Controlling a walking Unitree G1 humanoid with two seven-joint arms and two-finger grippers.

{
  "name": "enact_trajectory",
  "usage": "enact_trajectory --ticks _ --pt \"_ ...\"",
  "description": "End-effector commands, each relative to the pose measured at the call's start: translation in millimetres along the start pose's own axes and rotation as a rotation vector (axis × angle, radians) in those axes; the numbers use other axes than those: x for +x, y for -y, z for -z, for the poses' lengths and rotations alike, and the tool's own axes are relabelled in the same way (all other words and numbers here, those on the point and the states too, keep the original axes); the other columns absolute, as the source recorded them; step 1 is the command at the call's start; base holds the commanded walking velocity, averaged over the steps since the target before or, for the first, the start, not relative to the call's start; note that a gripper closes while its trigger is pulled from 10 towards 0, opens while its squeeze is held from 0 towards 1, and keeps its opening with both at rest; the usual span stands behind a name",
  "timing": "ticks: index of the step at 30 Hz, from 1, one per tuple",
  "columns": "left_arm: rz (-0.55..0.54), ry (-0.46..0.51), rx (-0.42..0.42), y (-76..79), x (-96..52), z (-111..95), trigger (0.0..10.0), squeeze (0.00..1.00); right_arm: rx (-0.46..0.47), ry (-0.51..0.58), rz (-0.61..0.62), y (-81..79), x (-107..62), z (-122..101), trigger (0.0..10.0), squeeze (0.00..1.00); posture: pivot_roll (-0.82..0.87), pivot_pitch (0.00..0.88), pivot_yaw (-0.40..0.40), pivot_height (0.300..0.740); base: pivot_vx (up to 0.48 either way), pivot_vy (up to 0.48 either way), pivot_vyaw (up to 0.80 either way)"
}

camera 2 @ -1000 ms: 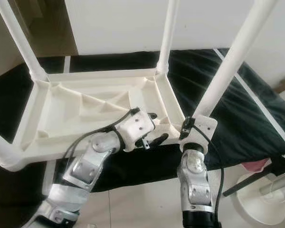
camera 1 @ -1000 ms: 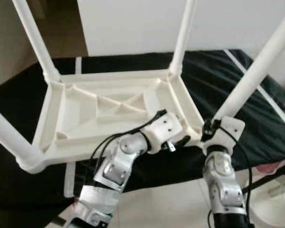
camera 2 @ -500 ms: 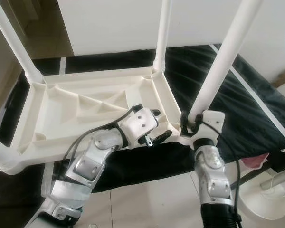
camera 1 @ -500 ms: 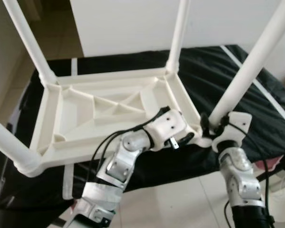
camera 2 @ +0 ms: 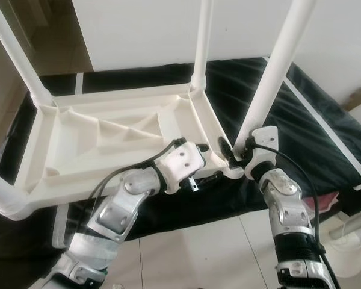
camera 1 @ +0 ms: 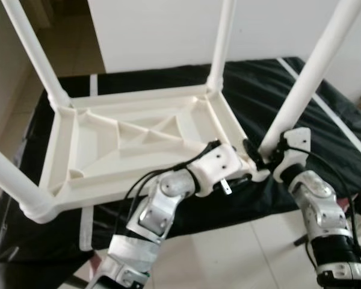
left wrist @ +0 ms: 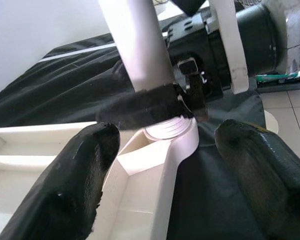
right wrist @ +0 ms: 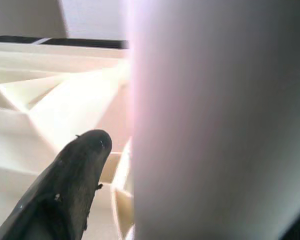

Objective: Building children table

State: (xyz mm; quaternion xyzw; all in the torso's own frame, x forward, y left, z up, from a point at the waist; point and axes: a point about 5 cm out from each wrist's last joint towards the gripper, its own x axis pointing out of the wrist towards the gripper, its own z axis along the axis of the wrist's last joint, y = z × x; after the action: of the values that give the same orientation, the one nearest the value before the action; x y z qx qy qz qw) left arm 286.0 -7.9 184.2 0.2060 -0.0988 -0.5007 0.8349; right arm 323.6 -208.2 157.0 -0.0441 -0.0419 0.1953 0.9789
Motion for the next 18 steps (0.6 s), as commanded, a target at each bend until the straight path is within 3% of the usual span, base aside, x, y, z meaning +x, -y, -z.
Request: enact_trajectory --ticks 1,4,5,6,7,8,16,17,18 --pt "-0.112 0.025 0.025 -6.7 0.6 -7 10.0 0.00 -0.005 -0.005 -0.035 -0.6 1.6 1 10.0 0.00 -0.02 0.034 -0.052 0.740 0.000 0.000 0.00" --pt "-0.114 0.027 0.027 -7.8 0.8 -7 10.0 0.00 -0.003 -0.015 -0.057 -0.6 1.8 3 9.7 0.00 -0.02 0.031 -0.053 0.740 0.000 0.000 0.00" --pt "-0.115 0.028 0.028 -8.2 0.7 -7 10.0 0.00 -0.003 -0.022 -0.062 -1.0 1.2 5 6.2 0.00 -0.02 0.030 -0.053 0.740 0.000 0.000 0.00" --pt "-0.116 0.028 0.029 -9.2 0.8 -8 10.0 0.00 -0.004 -0.027 -0.072 -0.6 1.3 6 6.2 0.00 -0.02 0.030 -0.053 0.740 0.000 0.000 0.00" --pt "-0.116 0.029 0.030 -9.4 0.7 -8 10.0 0.00 -0.001 -0.031 -0.068 -0.3 0.3 8 1.2 0.00 -0.02 0.030 -0.052 0.740 0.000 0.000 0.00" --pt "-0.116 0.029 0.030 -9.3 0.5 -8 10.0 0.00 0.005 -0.032 -0.065 -0.1 -0.9 9 0.0 0.00 -0.02 0.030 -0.052 0.740 0.000 0.000 0.00" --pt "-0.110 0.035 0.029 -8.2 0.7 -9 10.0 0.00 0.043 -0.038 -0.052 1.7 -6.2 15 0.0 0.00 -0.03 0.035 -0.050 0.740 0.000 0.000 0.00" --pt "-0.108 0.037 0.029 -7.7 0.7 -10 10.0 0.00 0.053 -0.040 -0.042 1.5 -7.4 17 0.9 0.00 -0.03 0.035 -0.051 0.740 0.000 0.000 0.00" --pt "-0.107 0.038 0.028 -7.3 0.7 -10 10.0 0.00 0.059 -0.042 -0.035 1.4 -8.1 17 0.9 0.00 -0.03 0.035 -0.051 0.740 0.000 0.000 0.00"
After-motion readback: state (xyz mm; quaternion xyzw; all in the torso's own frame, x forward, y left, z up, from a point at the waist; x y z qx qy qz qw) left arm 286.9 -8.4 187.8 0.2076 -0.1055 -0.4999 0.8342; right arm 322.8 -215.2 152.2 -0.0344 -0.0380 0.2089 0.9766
